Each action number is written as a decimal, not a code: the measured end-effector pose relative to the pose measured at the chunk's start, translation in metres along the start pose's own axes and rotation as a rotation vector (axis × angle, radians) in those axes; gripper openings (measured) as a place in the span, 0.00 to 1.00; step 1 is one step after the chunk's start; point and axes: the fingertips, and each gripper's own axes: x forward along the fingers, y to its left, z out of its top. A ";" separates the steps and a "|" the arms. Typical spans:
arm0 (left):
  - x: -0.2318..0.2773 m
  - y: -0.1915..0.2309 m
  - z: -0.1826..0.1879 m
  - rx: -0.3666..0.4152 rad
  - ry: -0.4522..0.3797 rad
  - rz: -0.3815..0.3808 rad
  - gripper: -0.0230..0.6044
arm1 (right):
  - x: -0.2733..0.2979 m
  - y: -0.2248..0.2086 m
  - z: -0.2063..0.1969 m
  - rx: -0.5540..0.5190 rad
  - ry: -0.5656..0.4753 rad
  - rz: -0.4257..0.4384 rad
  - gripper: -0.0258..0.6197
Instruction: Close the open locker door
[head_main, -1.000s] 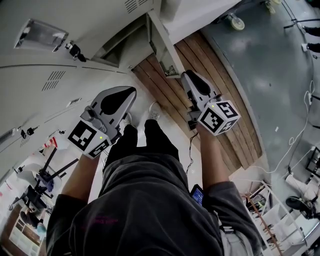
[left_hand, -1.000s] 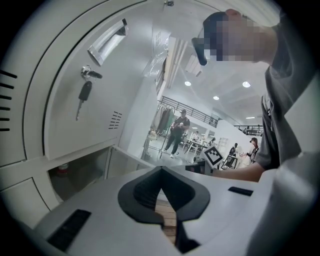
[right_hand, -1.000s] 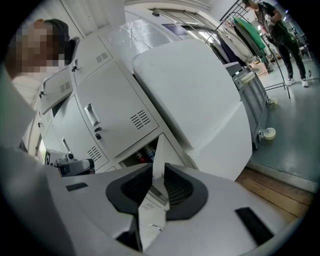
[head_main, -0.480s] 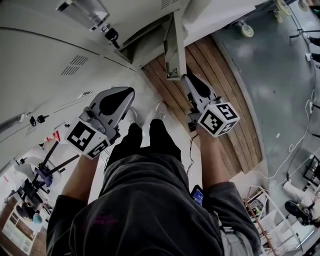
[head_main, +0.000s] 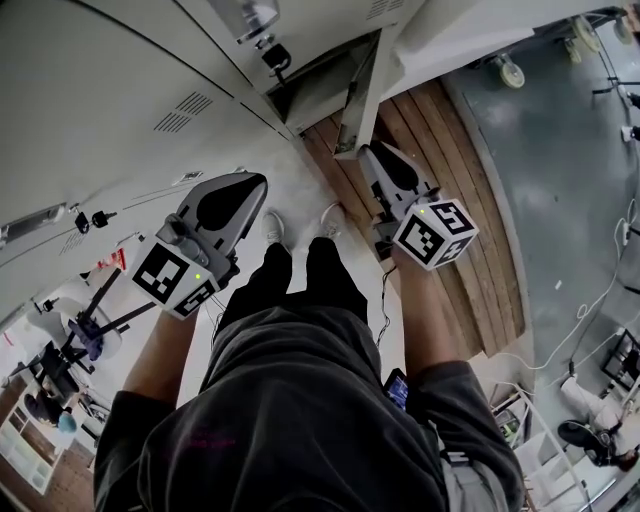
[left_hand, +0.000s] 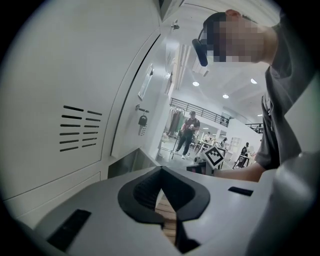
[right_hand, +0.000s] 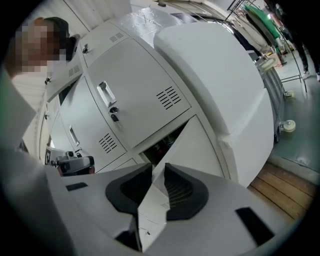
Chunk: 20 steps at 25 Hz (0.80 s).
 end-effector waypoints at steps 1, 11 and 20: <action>-0.003 0.001 0.000 0.000 0.000 0.005 0.06 | 0.002 0.002 -0.001 -0.001 0.001 0.005 0.17; -0.022 0.014 -0.001 0.001 0.001 0.050 0.06 | 0.031 0.022 -0.005 -0.001 0.007 0.059 0.17; -0.036 0.023 0.001 0.003 0.002 0.091 0.06 | 0.060 0.040 -0.007 -0.002 0.012 0.110 0.17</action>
